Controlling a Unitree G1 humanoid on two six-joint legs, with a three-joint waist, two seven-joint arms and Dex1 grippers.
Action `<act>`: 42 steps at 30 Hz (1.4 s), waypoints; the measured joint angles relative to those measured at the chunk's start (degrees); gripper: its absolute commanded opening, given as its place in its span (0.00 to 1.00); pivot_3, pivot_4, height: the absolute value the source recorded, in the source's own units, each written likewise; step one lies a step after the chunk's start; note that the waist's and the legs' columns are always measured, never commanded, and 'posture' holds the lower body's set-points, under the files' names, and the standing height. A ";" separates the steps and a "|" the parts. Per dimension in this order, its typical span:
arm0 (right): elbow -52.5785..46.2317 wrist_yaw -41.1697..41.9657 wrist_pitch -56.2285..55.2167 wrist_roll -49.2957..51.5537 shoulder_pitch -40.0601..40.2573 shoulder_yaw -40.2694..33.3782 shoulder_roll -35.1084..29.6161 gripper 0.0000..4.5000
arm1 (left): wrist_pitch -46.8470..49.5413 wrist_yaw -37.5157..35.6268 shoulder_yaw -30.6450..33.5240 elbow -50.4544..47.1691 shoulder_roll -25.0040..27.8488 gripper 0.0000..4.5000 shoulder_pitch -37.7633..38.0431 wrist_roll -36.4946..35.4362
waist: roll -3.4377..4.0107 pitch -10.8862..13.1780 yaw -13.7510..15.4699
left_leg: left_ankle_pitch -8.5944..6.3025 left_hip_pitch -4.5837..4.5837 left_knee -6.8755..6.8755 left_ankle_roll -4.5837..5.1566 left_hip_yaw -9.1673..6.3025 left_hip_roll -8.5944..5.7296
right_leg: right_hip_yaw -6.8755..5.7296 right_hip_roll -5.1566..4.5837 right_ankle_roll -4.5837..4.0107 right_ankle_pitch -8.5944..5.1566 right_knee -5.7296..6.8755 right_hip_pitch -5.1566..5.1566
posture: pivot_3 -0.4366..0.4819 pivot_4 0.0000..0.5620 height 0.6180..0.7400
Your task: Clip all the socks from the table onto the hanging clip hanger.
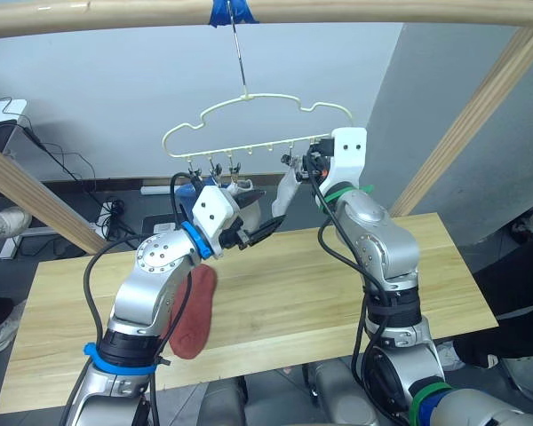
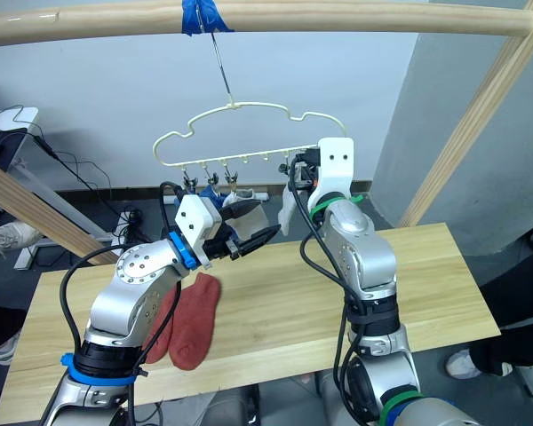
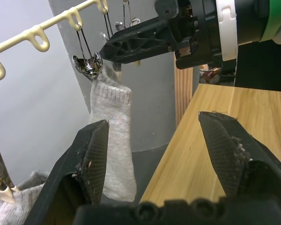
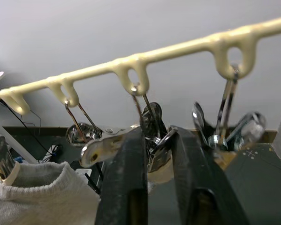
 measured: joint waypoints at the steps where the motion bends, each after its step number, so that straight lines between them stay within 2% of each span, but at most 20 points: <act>1: 0.00 0.06 -0.13 0.00 -0.08 0.03 -0.07 0.08 | 0.00 0.04 0.00 0.00 0.00 0.75 0.00 0.00 | 0.00 0.00 -0.01 | 0.00 0.00 0.00 0.00 0.00 0.00 | 0.00 0.00 0.00 0.00 0.00 0.00 | 0.26 0.37 1.00; 14: 0.15 1.12 -0.91 -0.02 0.00 1.37 -1.31 0.08 | 0.00 0.11 -0.02 0.00 0.00 0.75 0.00 0.11 | 0.00 0.00 -0.01 | 0.00 -0.01 0.00 0.00 0.01 0.00 | 0.00 0.00 0.00 0.00 -0.01 0.00 | 0.26 0.37 1.00; 22: 0.15 1.21 -1.09 -0.23 0.54 2.48 -2.50 0.71 | -0.01 0.02 -0.03 0.01 0.00 0.75 0.04 0.16 | 0.00 0.00 0.00 | 0.00 -0.01 0.00 0.00 0.00 0.00 | 0.00 0.00 0.00 0.00 -0.01 0.00 | 0.26 0.37 1.00; 33: -4.60 4.61 0.36 -1.29 4.48 6.12 -8.00 0.71 | -0.07 -0.92 -0.01 0.00 0.51 0.75 1.37 0.17 | 0.00 0.00 0.02 | 0.00 -0.01 0.00 0.00 0.01 0.00 | 0.01 0.00 0.04 -0.02 -0.01 -0.01 | 0.26 0.36 1.00; 42: -5.16 5.92 -0.14 -2.07 4.89 7.25 -8.14 0.71 | -0.23 -1.04 -0.02 0.01 0.51 0.75 1.86 0.38 | -0.01 -0.01 -0.02 | 0.00 0.00 0.00 0.00 0.01 0.00 | 0.01 0.00 0.04 -0.02 0.01 -0.01 | 0.26 0.36 1.00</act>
